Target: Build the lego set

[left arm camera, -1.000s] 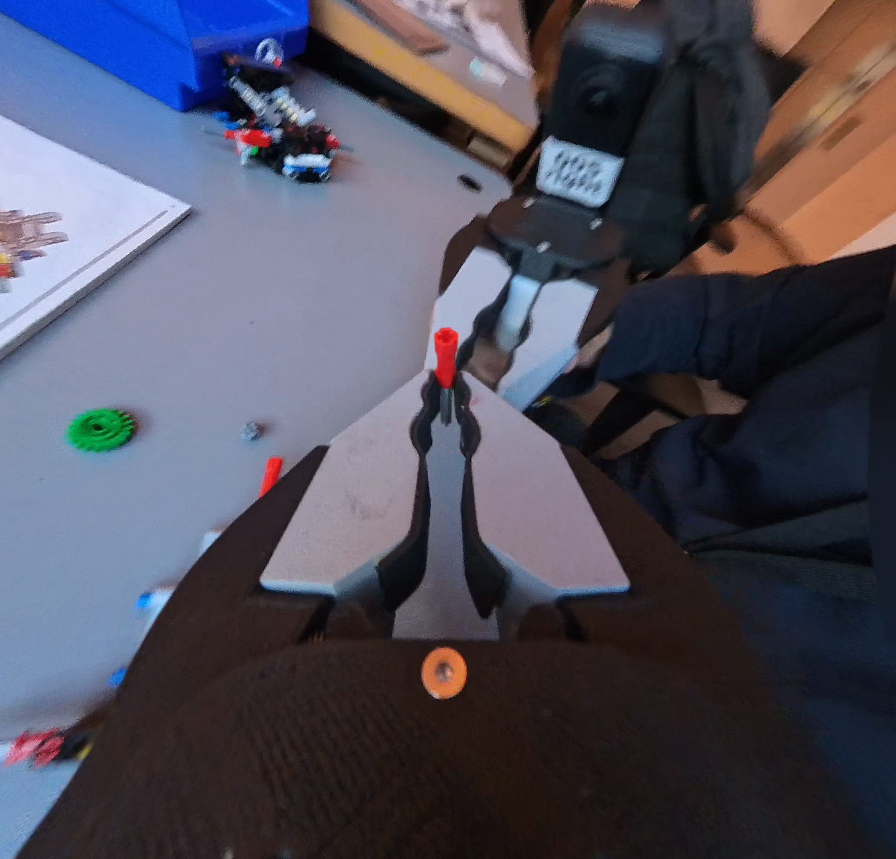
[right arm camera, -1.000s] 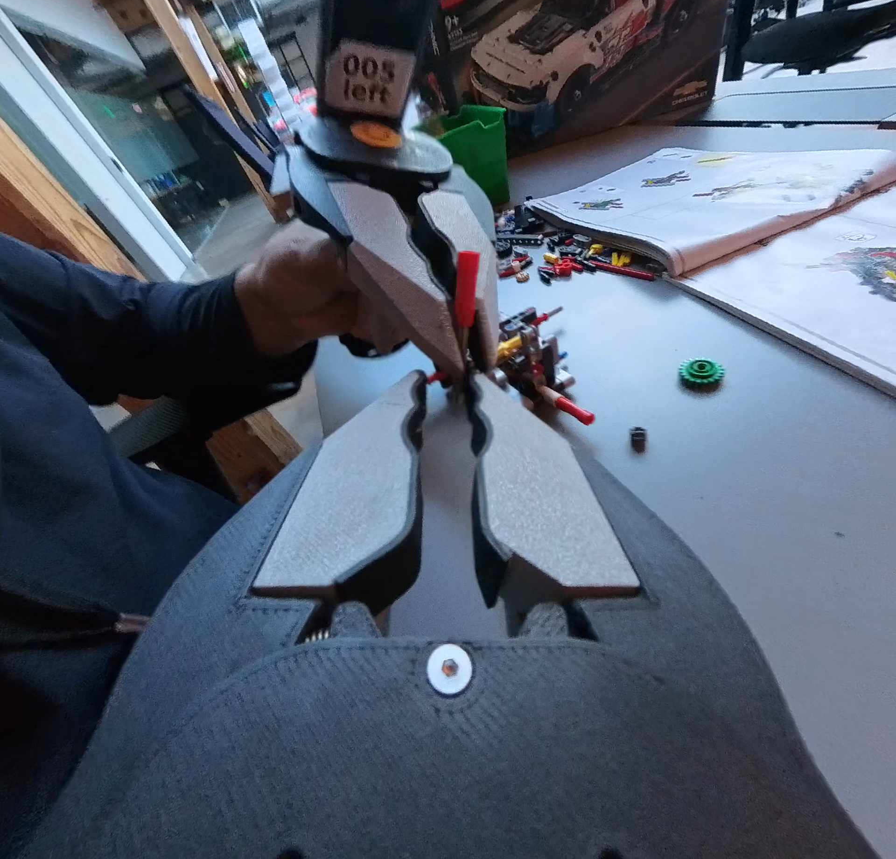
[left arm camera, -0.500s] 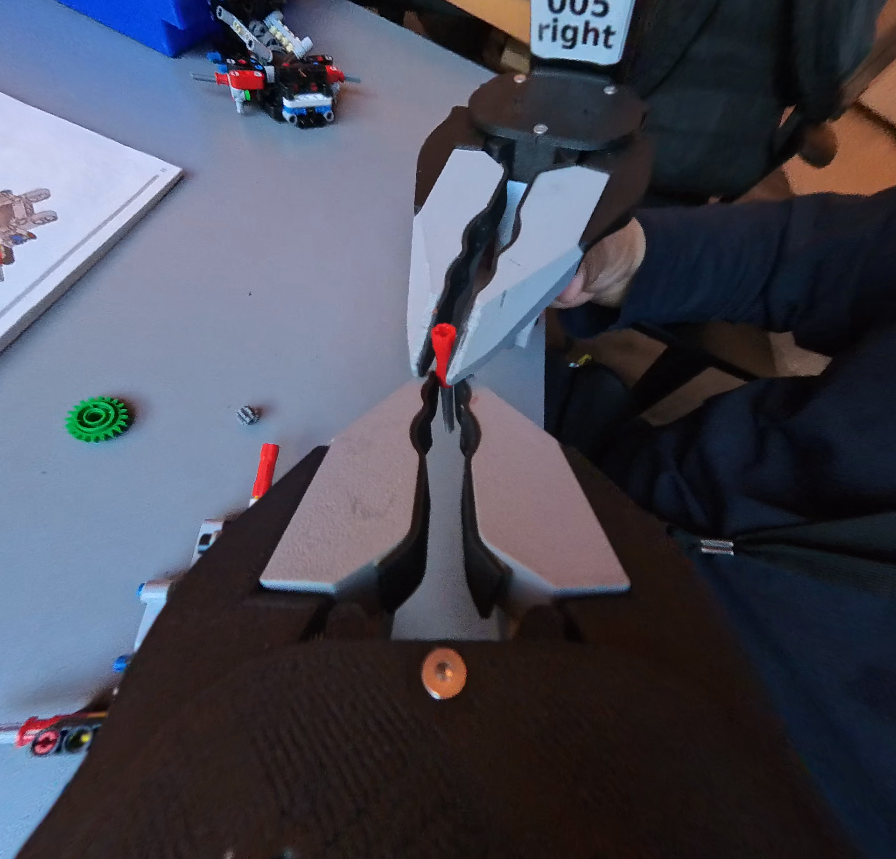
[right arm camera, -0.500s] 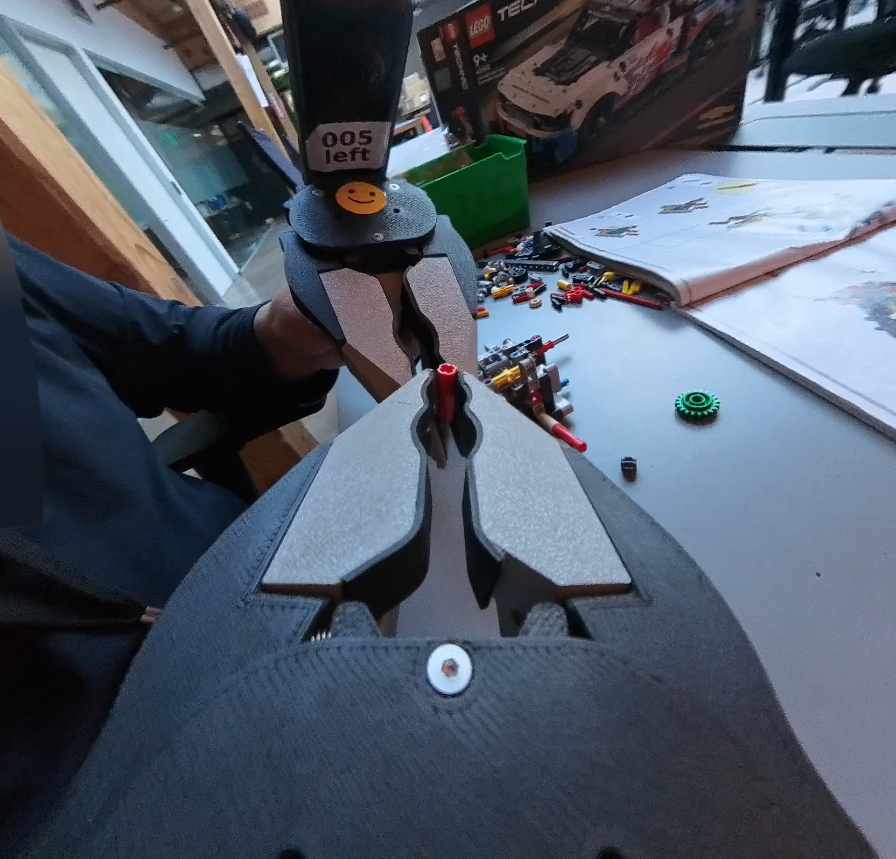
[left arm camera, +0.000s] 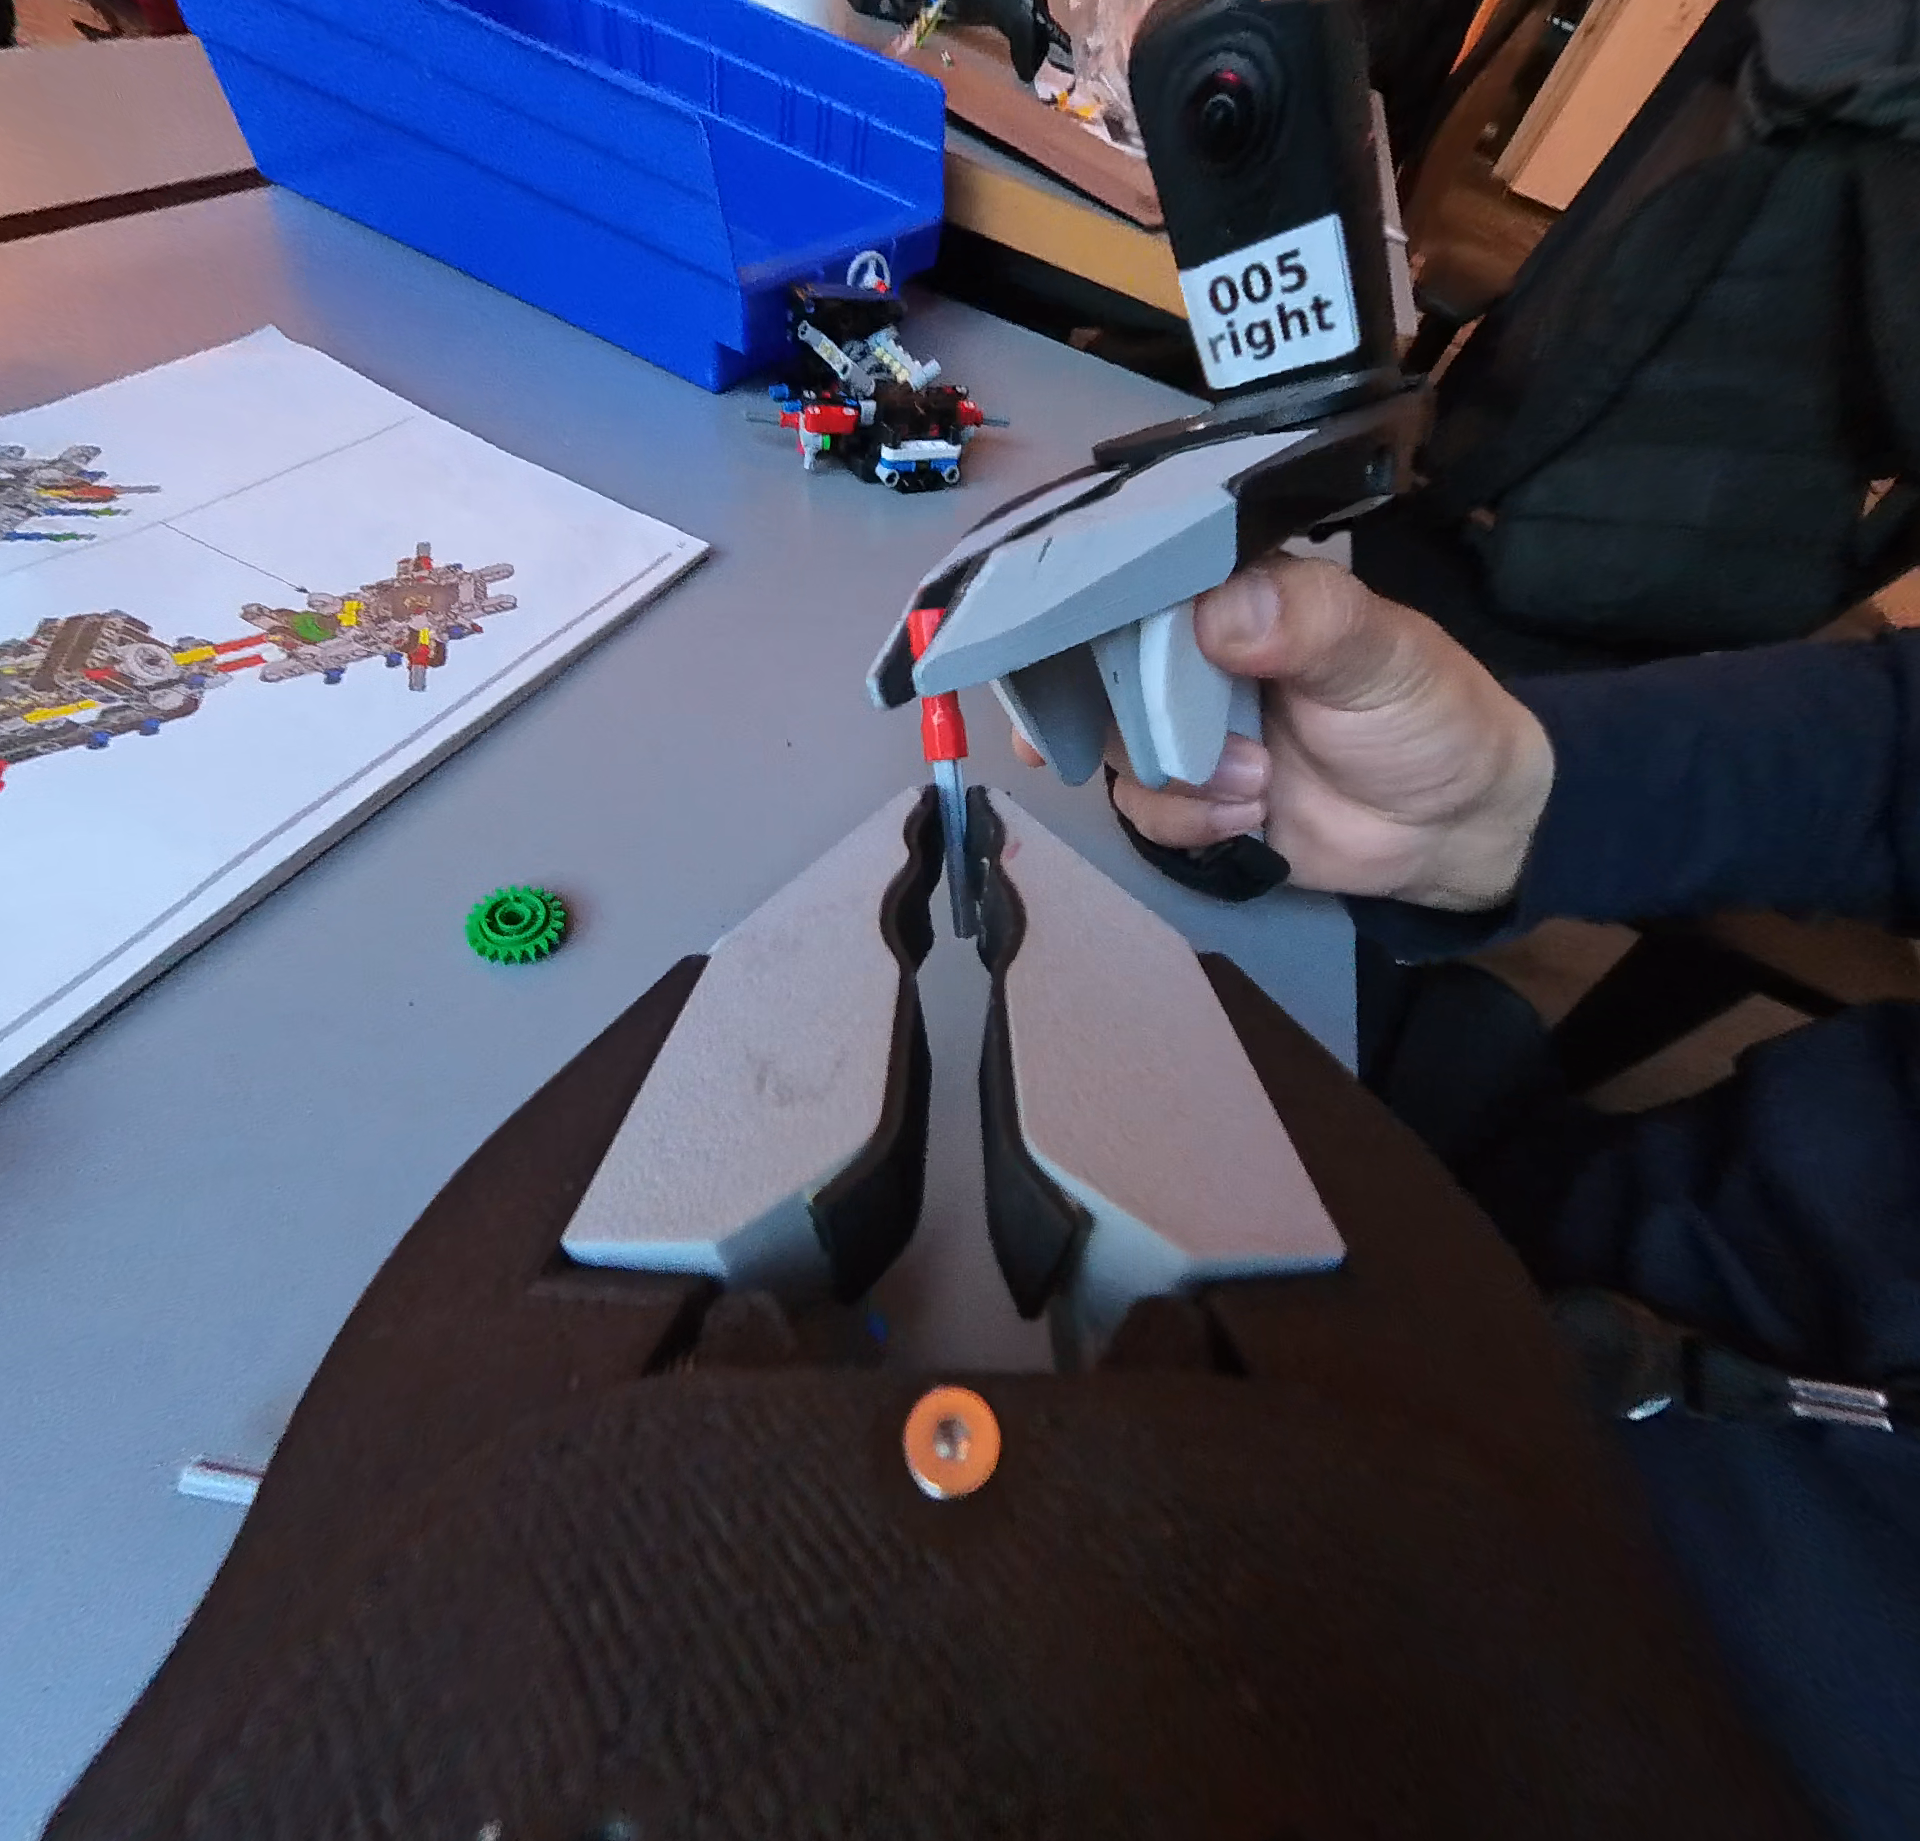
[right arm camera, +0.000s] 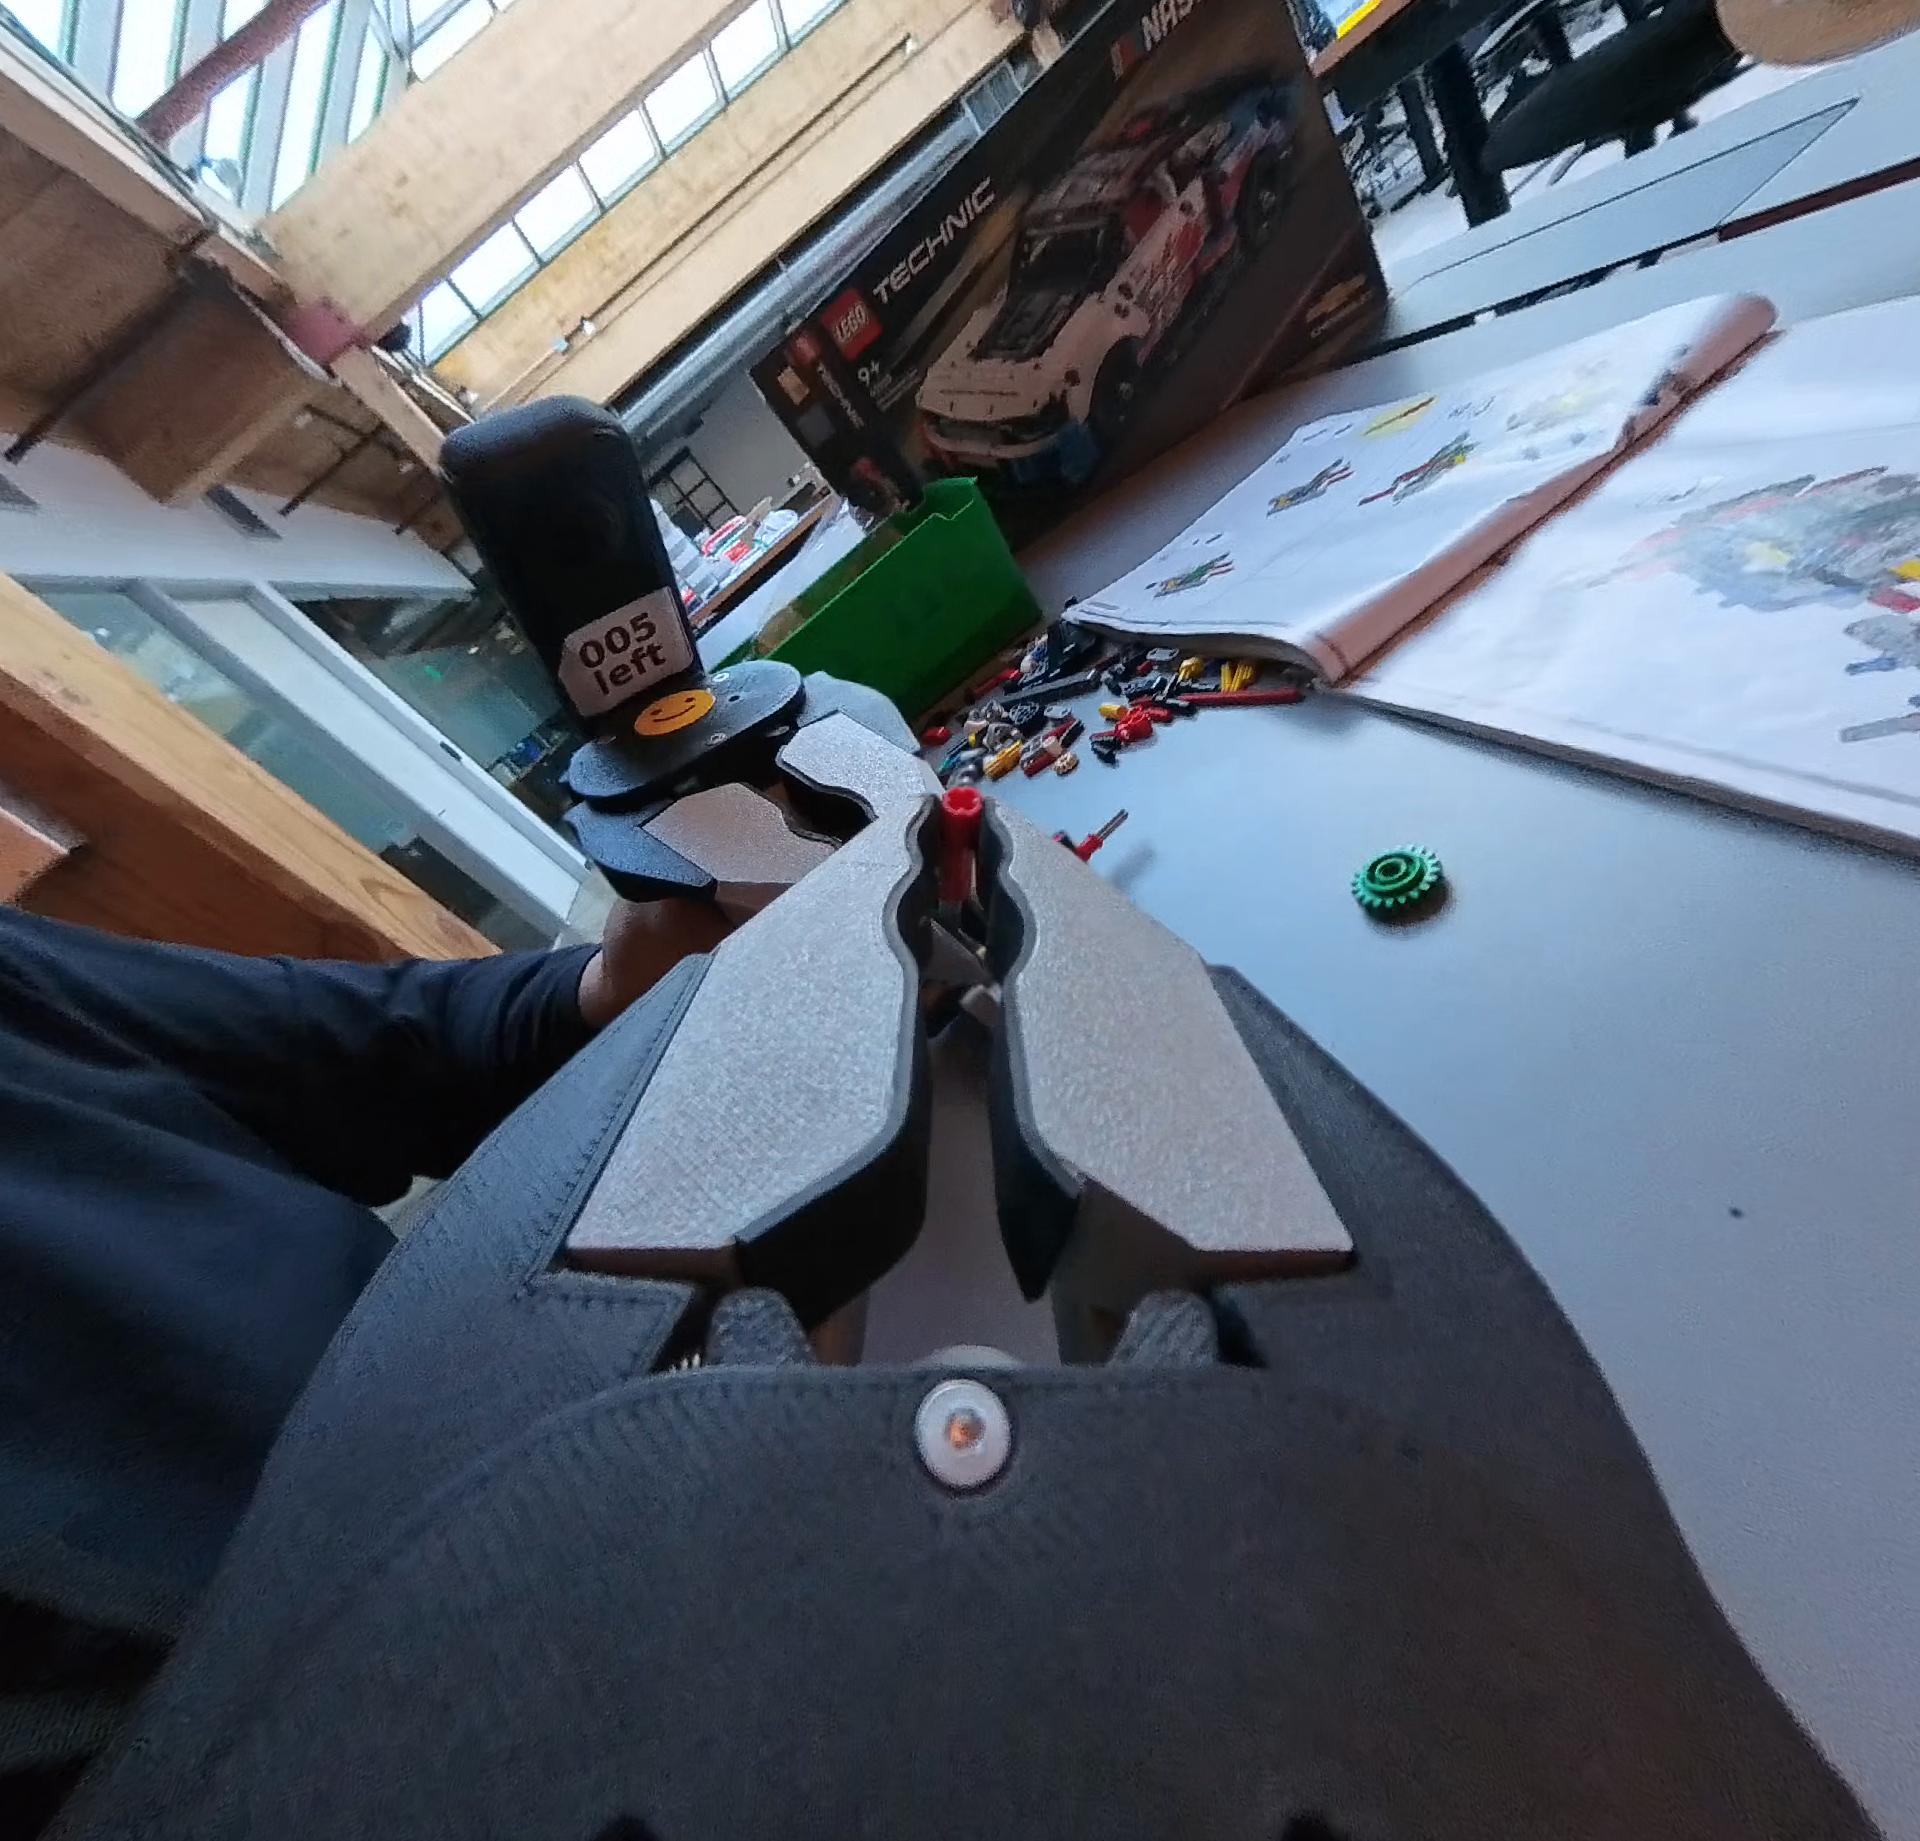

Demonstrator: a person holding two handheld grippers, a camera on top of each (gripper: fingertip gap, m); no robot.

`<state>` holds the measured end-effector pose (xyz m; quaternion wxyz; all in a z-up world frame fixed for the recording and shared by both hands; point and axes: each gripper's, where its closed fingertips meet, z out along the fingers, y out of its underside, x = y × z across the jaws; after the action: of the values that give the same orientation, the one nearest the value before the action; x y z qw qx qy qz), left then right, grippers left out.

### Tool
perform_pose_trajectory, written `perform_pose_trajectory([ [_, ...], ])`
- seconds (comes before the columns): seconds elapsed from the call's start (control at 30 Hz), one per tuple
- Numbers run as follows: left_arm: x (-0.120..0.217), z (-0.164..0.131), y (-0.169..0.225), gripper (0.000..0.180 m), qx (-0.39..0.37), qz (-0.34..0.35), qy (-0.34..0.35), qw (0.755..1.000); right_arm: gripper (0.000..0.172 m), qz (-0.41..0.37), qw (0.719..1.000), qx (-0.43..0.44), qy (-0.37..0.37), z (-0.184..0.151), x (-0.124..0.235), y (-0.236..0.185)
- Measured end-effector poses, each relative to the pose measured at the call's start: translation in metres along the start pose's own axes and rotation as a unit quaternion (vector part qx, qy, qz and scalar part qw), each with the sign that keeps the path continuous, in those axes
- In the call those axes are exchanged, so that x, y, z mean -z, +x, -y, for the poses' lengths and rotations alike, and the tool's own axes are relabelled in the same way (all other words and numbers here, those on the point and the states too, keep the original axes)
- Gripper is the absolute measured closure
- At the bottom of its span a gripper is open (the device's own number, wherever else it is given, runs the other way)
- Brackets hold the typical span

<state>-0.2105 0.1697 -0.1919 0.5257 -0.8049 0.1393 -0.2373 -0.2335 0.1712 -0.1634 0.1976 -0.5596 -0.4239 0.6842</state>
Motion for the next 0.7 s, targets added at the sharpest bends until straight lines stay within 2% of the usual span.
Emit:
perform_pose_trajectory([
  [0.03,0.001,0.002,0.0,0.18,0.005,-0.001,0.006,1.0,0.171,0.002,1.0,-0.004,0.006,0.003,0.0,0.0],
  [0.07,0.001,-0.009,0.002,0.18,0.012,-0.013,-0.028,0.999,0.166,-0.004,0.999,-0.008,0.04,0.015,0.004,0.003],
  [0.1,-0.002,-0.033,0.005,0.18,0.03,-0.026,-0.067,0.997,0.172,-0.034,0.983,-0.015,0.179,0.066,0.035,0.018],
  [0.13,-0.004,-0.045,0.013,0.18,0.072,-0.05,-0.068,0.994,0.17,-0.036,0.971,-0.041,0.234,0.105,0.073,0.031],
  [0.17,-0.002,-0.036,0.02,0.18,0.088,-0.078,-0.051,0.992,0.172,-0.038,0.961,-0.024,0.273,0.135,0.104,0.036],
  [0.2,0.003,-0.016,0.017,0.18,0.071,-0.068,-0.012,0.995,0.172,-0.053,0.969,0.023,0.239,0.141,0.106,0.033],
  [0.27,0.007,0.004,0.012,0.18,0.017,-0.037,-0.008,0.999,0.171,-0.08,0.981,0.093,0.148,0.121,0.083,0.024],
  [0.33,0.007,0.005,0.013,0.18,-0.022,-0.018,-0.023,0.999,0.169,-0.073,0.989,0.121,0.05,0.083,0.056,0.018],
  [0.5,0.021,0.002,0.006,0.18,-0.083,0.018,-0.078,0.993,0.17,-0.045,0.981,0.163,-0.097,0.019,0.04,0.02],
  [0.6,0.039,-0.003,-0.005,0.18,-0.063,0.004,-0.128,0.99,0.169,-0.043,0.967,0.168,-0.185,-0.013,0.046,0.028],
  [0.63,0.043,-0.012,-0.004,0.18,-0.042,-0.018,-0.161,0.986,0.169,-0.05,0.962,0.168,-0.211,-0.023,0.049,0.034],
  [0.7,0.049,-0.029,-0.012,0.18,-0.025,-0.018,-0.211,0.977,0.164,-0.071,0.949,0.162,-0.262,-0.04,0.056,0.049],
])
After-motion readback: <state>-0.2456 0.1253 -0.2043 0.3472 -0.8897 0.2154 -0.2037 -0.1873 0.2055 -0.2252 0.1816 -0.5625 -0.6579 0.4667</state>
